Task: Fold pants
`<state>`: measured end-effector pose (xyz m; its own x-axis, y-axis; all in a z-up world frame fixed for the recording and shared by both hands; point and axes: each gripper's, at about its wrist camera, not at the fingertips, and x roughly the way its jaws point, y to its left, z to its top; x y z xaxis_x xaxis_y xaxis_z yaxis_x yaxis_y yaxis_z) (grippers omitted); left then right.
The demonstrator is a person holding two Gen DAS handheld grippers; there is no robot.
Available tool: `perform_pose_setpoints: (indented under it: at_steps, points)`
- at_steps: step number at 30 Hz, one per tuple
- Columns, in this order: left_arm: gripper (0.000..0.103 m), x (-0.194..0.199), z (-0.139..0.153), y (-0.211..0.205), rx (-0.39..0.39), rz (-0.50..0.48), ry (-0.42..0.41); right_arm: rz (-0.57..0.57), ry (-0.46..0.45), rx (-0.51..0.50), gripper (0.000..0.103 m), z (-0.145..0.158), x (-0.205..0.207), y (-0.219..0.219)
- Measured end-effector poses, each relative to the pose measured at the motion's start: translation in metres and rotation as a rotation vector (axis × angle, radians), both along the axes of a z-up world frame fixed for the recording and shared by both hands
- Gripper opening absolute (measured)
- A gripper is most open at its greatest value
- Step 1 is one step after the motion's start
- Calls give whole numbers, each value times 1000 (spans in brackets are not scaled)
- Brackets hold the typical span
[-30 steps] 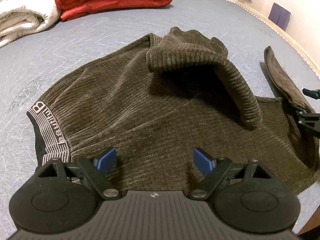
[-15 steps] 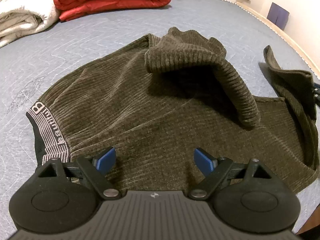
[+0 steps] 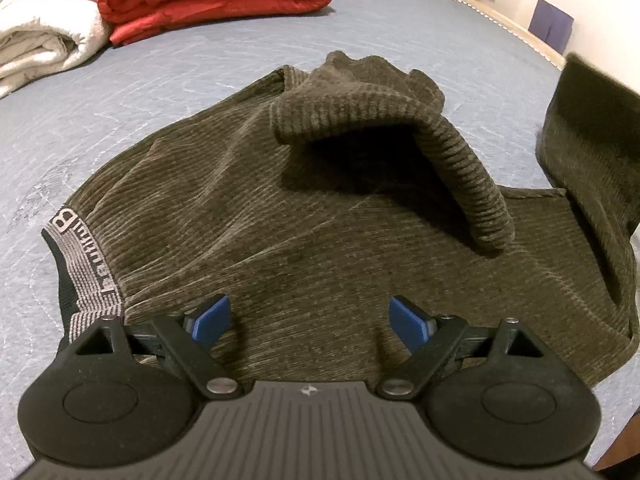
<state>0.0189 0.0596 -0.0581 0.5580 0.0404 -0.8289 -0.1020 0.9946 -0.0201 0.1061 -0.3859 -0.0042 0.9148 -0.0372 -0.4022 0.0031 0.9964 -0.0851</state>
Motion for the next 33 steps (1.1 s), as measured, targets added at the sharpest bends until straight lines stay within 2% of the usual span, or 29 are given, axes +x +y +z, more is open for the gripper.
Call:
perform_pose_setpoints:
  at_steps: [5, 8, 11, 14, 15, 19, 24, 27, 28, 29, 30, 32, 33]
  points:
    - [90, 3, -1, -9, 2, -16, 1, -184, -3, 47, 8, -4, -8, -56]
    - [90, 4, -2, -15, 6, -28, 0, -341, 25, 89, 8, -10, -13, -96]
    - [90, 5, -3, -17, 12, -34, 2, -531, 87, 148, 8, -22, -18, -143]
    - [90, 5, -4, -18, 15, -35, 4, -727, 184, 276, 7, -46, -26, -199]
    - [90, 4, -4, -17, 16, -36, 4, -752, 220, 306, 7, -55, -27, -210]
    - [90, 4, -4, -17, 16, -39, 5, -782, 303, 337, 7, -80, -26, -230]
    - [90, 0, -4, -20, 8, -62, 0, -727, 305, 327, 7, -83, -28, -233]
    - [89, -4, -3, -24, -38, -128, -19, -708, 303, 362, 11, -85, -25, -237]
    - [82, -7, -2, -27, -64, -172, -33, -704, 303, 375, 11, -85, -26, -236]
    - [71, -10, -1, -30, -85, -214, -41, -697, 305, 382, 16, -85, -26, -237]
    - [65, -14, -1, -36, -112, -269, -45, -685, 306, 388, 21, -84, -27, -236]
    - [45, -21, -3, -47, -151, -367, -46, -672, 304, 402, 41, -85, -28, -237]
    - [44, -26, -4, -55, -161, -428, -45, -666, 305, 415, 43, -86, -28, -238]
